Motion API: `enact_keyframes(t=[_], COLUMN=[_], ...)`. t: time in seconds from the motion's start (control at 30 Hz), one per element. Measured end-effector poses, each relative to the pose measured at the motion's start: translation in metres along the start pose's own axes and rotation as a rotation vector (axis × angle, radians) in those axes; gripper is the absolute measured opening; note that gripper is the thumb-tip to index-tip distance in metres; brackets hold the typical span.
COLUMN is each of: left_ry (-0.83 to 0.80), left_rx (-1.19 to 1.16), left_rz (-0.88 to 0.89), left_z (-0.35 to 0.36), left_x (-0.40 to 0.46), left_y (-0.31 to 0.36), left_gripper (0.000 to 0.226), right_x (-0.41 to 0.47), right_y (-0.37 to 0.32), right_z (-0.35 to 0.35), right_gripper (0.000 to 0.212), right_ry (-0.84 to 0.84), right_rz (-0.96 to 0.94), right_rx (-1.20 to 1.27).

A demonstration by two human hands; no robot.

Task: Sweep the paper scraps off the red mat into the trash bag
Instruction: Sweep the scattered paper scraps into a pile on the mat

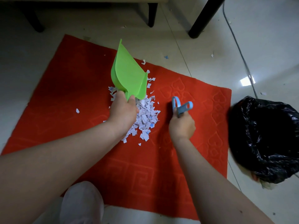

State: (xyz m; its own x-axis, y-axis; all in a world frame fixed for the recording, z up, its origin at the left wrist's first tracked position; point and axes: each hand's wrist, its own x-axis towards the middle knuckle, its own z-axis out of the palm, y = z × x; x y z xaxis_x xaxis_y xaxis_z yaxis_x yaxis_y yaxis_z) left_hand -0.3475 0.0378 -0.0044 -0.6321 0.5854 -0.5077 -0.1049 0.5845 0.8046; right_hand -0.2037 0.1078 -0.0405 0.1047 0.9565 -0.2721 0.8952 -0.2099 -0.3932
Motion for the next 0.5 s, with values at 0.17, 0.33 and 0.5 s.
enact_keyframes(t=[0.17, 0.33, 0.5], left_ry=[0.004, 0.032, 0.013], left_rx=[0.001, 0.039, 0.0], left_rz=[0.015, 0.011, 0.007], left_z=[0.001, -0.006, -0.002], left_x=[0.002, 0.008, 0.005], left_y=[-0.001, -0.006, -0.002], left_gripper=[0.019, 0.016, 0.016], right_x=[-0.002, 0.018, 0.003], right_y=[-0.014, 0.009, 0.001], right_z=[-0.007, -0.031, -0.005], right_gripper=[0.039, 0.038, 0.037], right_ry=[0.008, 0.184, -0.017], right_rz=[-0.063, 0.077, 0.039], right_rx=[0.099, 0.117, 0.03])
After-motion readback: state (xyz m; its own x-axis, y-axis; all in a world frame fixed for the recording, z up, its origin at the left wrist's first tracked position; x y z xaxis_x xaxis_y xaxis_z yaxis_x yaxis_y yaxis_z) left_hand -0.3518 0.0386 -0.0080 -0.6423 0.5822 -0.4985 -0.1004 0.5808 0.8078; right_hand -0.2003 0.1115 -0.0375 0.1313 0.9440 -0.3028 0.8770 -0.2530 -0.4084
